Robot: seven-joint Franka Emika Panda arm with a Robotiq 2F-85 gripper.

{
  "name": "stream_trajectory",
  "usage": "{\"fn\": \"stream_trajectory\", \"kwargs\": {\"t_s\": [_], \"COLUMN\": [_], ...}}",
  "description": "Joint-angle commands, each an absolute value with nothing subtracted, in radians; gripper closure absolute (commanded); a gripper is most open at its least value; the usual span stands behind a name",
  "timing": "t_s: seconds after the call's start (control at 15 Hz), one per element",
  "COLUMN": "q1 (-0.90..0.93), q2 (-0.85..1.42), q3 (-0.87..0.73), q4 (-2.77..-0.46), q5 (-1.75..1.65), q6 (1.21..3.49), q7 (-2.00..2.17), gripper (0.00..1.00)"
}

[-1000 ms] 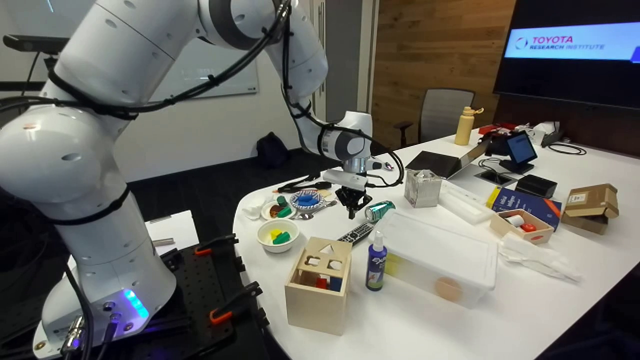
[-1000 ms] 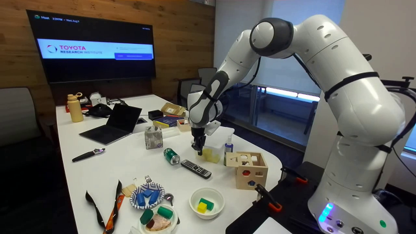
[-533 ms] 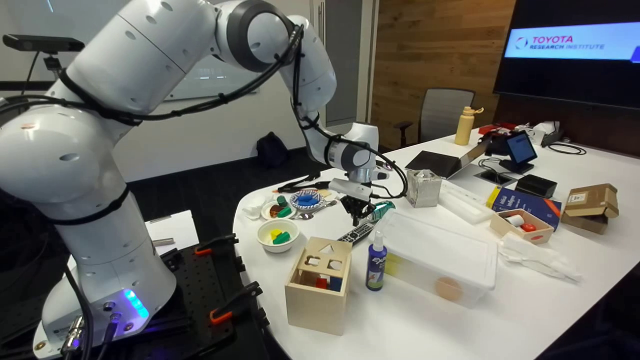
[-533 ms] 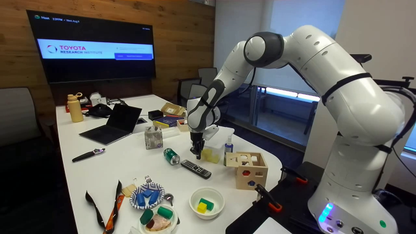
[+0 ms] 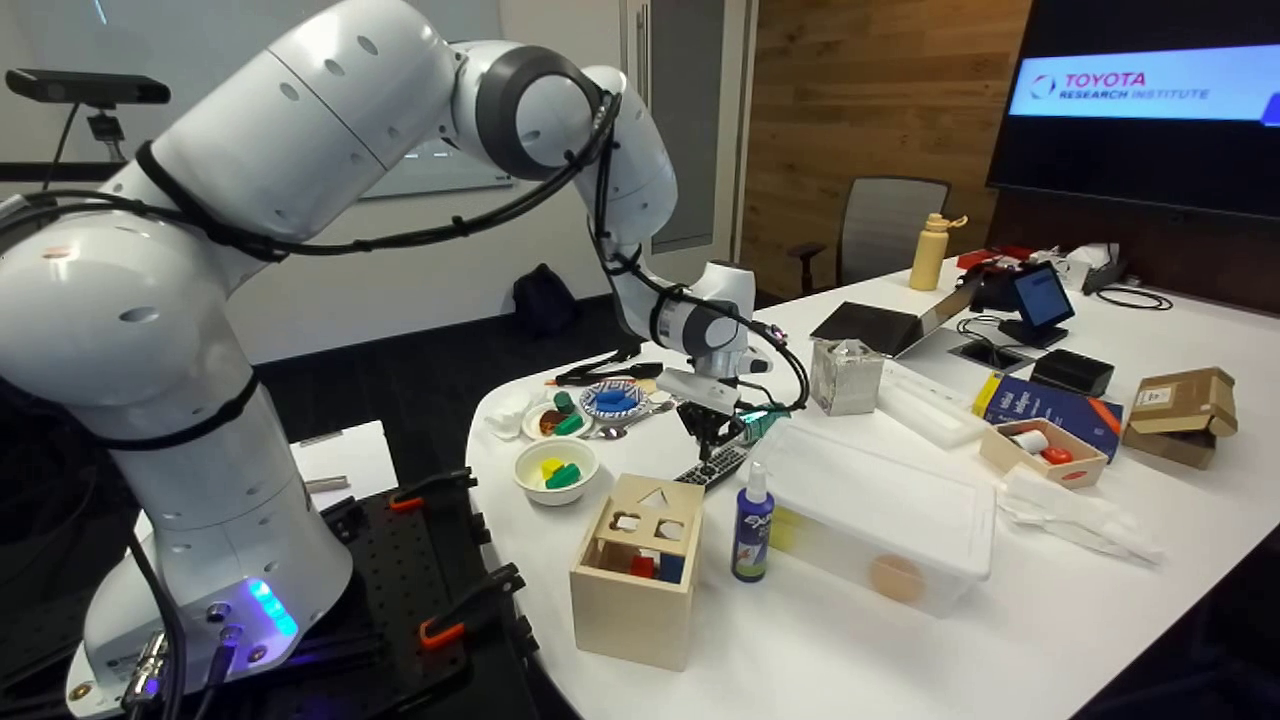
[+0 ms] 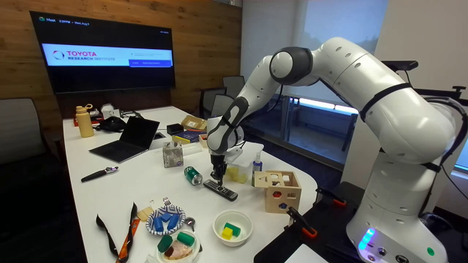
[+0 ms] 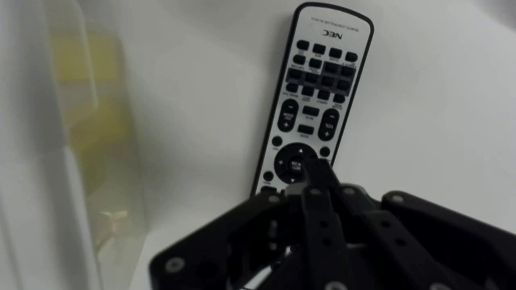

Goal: Move the remote to the left

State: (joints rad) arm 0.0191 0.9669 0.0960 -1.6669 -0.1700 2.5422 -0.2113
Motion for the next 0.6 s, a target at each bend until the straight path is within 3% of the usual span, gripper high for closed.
{"fn": "stream_trajectory", "kwargs": {"t_s": [0.0,0.53], "q1": [0.036,0.042], "q2": [0.991,1.048], "q3": [0.082,0.075], "q4": [-1.617,-1.553], "q5": [-0.150,-0.150], "q6": [2.491,2.452], "q7": [-0.194,-0.188], "gripper": [1.00,1.00]}}
